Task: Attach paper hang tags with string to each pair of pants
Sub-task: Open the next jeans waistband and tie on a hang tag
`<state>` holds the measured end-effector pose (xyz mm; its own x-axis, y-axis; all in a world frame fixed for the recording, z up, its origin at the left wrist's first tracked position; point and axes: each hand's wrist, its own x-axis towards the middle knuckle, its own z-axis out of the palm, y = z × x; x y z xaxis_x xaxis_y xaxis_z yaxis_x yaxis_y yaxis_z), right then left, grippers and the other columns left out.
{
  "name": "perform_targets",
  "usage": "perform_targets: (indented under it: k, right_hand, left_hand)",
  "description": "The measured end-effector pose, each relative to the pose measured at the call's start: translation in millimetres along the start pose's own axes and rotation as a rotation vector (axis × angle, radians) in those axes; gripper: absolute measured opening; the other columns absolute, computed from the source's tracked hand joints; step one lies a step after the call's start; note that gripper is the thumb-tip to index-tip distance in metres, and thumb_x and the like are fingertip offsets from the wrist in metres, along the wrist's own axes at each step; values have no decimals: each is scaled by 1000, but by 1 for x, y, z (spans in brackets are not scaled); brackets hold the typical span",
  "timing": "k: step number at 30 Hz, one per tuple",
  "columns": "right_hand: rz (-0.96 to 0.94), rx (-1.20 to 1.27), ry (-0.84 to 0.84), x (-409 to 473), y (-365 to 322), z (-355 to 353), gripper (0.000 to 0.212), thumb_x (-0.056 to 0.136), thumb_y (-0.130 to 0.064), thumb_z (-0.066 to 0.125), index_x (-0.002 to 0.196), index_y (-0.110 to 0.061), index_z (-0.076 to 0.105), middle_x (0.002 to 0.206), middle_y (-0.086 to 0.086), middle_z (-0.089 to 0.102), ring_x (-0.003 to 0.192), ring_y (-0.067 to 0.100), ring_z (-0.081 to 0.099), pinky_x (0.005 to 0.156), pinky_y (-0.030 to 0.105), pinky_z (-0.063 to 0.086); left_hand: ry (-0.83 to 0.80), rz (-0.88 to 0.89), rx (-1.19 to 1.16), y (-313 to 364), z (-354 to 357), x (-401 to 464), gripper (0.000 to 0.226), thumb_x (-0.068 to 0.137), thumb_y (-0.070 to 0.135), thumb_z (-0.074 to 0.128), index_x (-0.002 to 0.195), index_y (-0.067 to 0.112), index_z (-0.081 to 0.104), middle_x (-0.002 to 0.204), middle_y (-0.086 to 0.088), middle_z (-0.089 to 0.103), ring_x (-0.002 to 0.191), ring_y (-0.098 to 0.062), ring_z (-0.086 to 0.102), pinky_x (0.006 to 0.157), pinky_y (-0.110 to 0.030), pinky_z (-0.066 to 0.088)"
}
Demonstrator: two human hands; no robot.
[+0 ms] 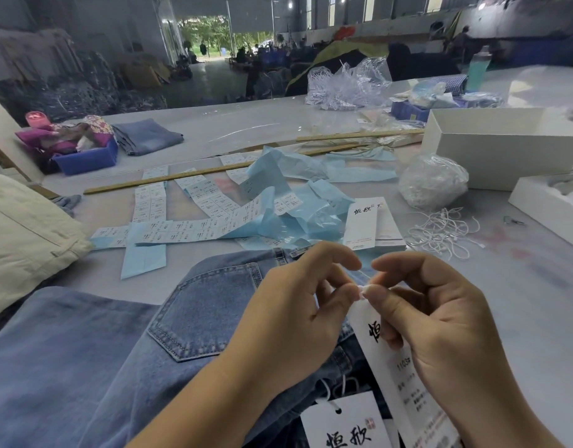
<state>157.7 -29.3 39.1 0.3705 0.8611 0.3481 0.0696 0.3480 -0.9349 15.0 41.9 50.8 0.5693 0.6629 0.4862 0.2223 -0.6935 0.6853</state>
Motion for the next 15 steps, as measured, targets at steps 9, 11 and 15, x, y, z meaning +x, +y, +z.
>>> perform_targets:
  k: [9,11,15]
  right_hand:
    - [-14,-22,-19,-1,4,0,23,73,-20,69,94,-31,69,75,1,64,46,9,51,45,19,45]
    - [-16,-4,-15,0,4,0,23,73,-19,69,93,-31,68,75,0,63,46,9,51,44,20,44]
    - [-15,-15,-32,-1,4,0,23,74,-19,68,91,-33,68,74,0,63,46,10,51,45,18,44]
  left_hand:
    - [-15,38,15,1,0,-1,26,88,23,64,104,37,48,86,20,64,58,-10,53,47,-13,37]
    - [-15,31,-5,0,0,-1,27,88,23,65,104,37,48,85,20,65,57,-8,53,49,-11,36]
    - [-29,33,10,-1,0,-1,28,89,22,64,105,37,47,84,19,64,57,-9,53,48,-11,35]
